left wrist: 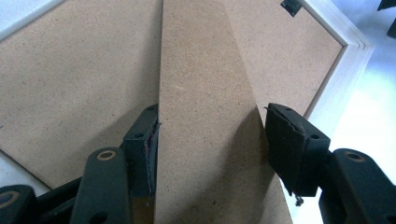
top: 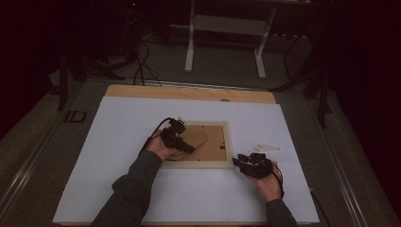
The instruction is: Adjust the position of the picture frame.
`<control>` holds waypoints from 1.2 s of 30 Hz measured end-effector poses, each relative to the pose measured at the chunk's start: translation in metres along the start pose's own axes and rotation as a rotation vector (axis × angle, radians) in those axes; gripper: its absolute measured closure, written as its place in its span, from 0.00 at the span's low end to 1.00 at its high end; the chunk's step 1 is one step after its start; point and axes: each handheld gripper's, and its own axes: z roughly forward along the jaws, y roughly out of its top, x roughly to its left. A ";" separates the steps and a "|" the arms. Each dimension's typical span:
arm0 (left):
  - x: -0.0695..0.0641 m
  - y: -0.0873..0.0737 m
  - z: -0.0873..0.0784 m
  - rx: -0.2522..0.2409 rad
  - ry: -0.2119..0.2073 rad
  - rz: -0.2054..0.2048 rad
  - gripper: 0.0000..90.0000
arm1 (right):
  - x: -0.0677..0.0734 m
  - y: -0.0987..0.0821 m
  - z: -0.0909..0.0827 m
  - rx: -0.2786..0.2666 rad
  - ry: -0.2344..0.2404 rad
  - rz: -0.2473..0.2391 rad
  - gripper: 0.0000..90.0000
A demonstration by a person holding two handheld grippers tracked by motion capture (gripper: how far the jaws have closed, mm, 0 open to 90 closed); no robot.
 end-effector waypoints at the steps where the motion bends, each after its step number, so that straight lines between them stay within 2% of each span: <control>1: -0.001 0.000 0.000 0.002 0.007 0.007 0.46 | -0.001 0.003 -0.001 -0.004 -0.004 -0.002 0.72; 6: -0.005 0.000 -0.001 -0.005 0.029 0.022 0.46 | -0.003 0.009 -0.003 -0.001 -0.012 -0.017 0.72; 13: -0.014 0.001 -0.005 -0.028 0.076 0.068 0.46 | -0.009 0.029 -0.006 -0.008 -0.036 -0.036 0.72; 30: -0.033 -0.005 -0.012 -0.079 0.170 0.152 0.46 | -0.018 0.055 0.003 0.003 -0.053 -0.029 0.68; 36: -0.042 -0.008 -0.015 -0.105 0.214 0.194 0.46 | -0.022 0.065 0.009 0.010 -0.059 -0.020 0.66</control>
